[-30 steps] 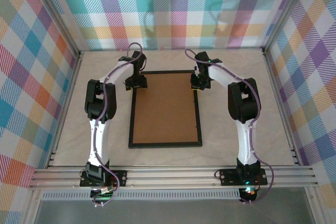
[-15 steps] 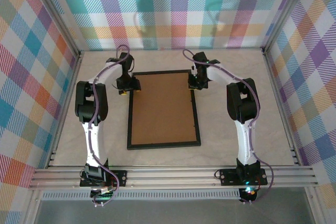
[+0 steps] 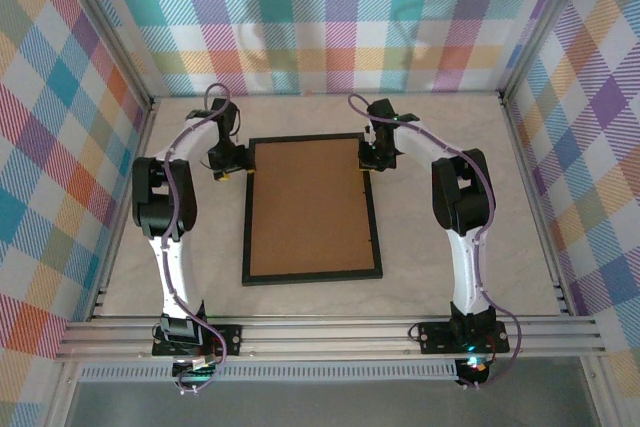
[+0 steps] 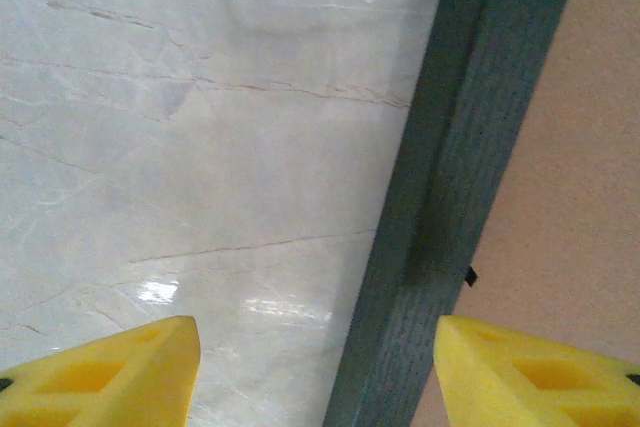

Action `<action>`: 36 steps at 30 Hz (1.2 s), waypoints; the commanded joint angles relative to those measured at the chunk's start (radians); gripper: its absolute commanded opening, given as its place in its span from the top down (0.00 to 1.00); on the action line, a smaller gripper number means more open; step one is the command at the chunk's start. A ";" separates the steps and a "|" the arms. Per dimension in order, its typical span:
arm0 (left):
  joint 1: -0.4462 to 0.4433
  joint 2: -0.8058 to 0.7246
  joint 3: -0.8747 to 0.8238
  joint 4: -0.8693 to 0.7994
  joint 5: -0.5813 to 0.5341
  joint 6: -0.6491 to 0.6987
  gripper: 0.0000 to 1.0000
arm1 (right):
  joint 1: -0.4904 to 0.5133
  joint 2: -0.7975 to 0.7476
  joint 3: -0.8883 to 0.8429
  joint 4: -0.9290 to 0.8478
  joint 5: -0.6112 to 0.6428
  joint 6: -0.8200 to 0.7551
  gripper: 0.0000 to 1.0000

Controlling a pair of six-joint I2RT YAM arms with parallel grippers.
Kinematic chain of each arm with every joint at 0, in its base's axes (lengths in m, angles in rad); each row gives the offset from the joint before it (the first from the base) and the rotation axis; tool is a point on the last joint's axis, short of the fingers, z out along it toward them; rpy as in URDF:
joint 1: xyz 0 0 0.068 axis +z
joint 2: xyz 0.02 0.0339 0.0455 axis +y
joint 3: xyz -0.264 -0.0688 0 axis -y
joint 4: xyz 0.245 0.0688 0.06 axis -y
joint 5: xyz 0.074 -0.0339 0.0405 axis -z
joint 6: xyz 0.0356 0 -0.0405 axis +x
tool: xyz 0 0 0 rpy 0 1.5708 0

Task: Put the photo into the frame

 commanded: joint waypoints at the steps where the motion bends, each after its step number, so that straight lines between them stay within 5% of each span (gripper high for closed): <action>1: 0.007 0.000 0.018 -0.007 -0.012 0.020 0.36 | 0.017 0.056 -0.033 -0.030 -0.019 0.008 0.85; 36: 0.006 0.104 0.094 -0.004 0.012 0.033 0.37 | 0.017 0.063 -0.031 -0.026 -0.034 0.008 0.85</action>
